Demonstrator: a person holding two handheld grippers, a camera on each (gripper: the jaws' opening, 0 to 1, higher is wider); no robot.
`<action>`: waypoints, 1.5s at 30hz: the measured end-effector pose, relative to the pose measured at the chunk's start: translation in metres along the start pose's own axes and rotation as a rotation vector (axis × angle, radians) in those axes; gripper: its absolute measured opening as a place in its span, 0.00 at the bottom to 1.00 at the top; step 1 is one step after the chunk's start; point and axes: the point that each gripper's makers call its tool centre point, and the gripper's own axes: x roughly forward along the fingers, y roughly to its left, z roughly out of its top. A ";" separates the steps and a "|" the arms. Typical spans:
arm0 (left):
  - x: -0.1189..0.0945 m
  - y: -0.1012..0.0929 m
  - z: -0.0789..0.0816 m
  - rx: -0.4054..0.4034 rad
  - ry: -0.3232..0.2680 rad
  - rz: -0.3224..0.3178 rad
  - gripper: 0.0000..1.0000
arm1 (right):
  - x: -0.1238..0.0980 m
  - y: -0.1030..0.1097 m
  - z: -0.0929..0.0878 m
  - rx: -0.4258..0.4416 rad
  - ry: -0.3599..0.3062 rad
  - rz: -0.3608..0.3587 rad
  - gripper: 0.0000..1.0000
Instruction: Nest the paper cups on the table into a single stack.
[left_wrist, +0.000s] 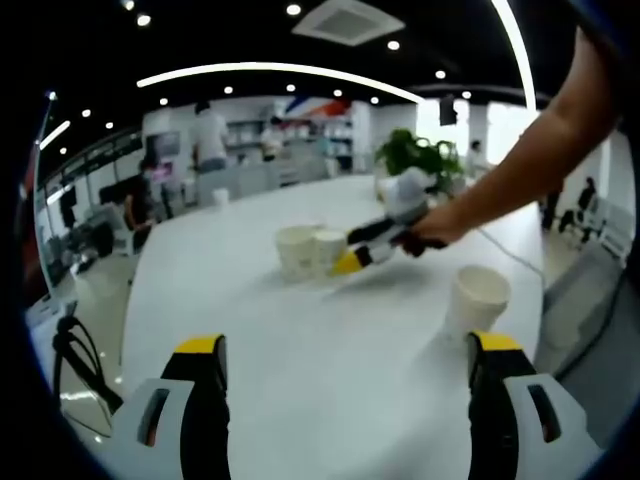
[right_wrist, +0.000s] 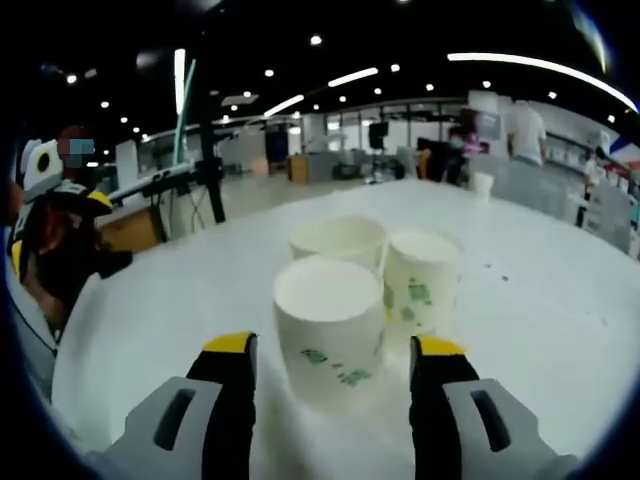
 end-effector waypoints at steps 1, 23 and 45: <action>0.000 0.000 -0.002 0.000 0.002 -0.001 0.98 | 0.001 0.001 0.000 0.001 0.000 0.001 0.54; 0.000 -0.001 -0.009 -0.014 0.014 -0.004 0.98 | 0.006 0.008 0.003 -0.023 -0.013 -0.005 0.39; 0.004 -0.009 0.000 -0.004 -0.005 -0.015 0.98 | -0.018 0.019 0.017 -0.012 -0.033 0.020 0.38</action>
